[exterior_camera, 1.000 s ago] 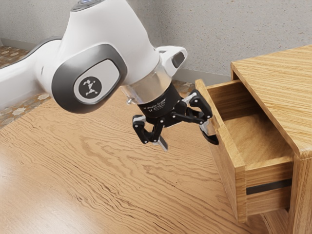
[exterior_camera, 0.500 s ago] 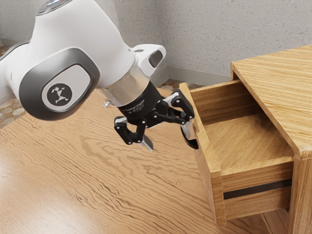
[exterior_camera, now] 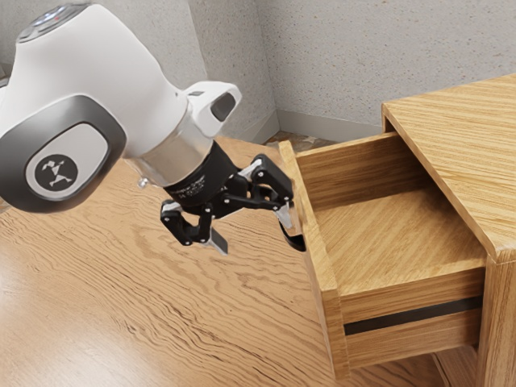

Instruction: Pull the drawer handle with one arm to open the drawer

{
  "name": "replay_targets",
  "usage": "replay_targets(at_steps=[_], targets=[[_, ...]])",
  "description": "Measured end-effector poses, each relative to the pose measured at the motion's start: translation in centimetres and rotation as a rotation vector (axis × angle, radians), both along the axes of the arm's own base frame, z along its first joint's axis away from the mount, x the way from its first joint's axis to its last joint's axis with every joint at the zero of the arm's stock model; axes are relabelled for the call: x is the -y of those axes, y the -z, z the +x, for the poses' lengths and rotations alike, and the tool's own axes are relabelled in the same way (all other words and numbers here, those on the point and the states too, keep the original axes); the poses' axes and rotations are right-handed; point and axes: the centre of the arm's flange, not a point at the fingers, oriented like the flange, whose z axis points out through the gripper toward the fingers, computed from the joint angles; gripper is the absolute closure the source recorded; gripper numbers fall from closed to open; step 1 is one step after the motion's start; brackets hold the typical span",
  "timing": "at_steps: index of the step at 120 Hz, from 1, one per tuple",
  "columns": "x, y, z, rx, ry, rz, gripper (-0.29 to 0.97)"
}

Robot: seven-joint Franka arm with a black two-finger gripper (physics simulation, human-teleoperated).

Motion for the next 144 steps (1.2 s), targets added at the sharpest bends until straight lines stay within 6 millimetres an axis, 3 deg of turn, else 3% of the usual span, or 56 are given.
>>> replay_targets(at_steps=[33, 60, 93, 109, 113, 121, 125, 131, 138, 144], targets=[[-0.5, 0.9, -0.8, 0.0, -0.001, 0.016, 0.0], [-2.3, 0.8, -2.2, 0.015, -0.018, 0.003, 0.0], [-4.2, -0.2, -4.5, 0.05, -0.023, -0.011, 0.0], [-5.0, -1.9, -5.8, 0.089, -0.019, -0.024, 0.0], [-5.3, -4.6, -5.3, 0.128, -0.03, -0.019, 0.0], [-4.3, -13.8, -2.3, 0.22, -0.056, 0.024, 0.0], [-3.6, -16.5, -1.3, 0.239, -0.056, 0.051, 0.0], [-3.0, -17.5, -0.1, 0.221, -0.034, 0.101, 0.0], [-2.1, -15.5, 3.4, 0.155, 0.002, 0.182, 0.0], [-1.9, -14.0, 4.9, 0.105, 0.039, 0.229, 0.0]])
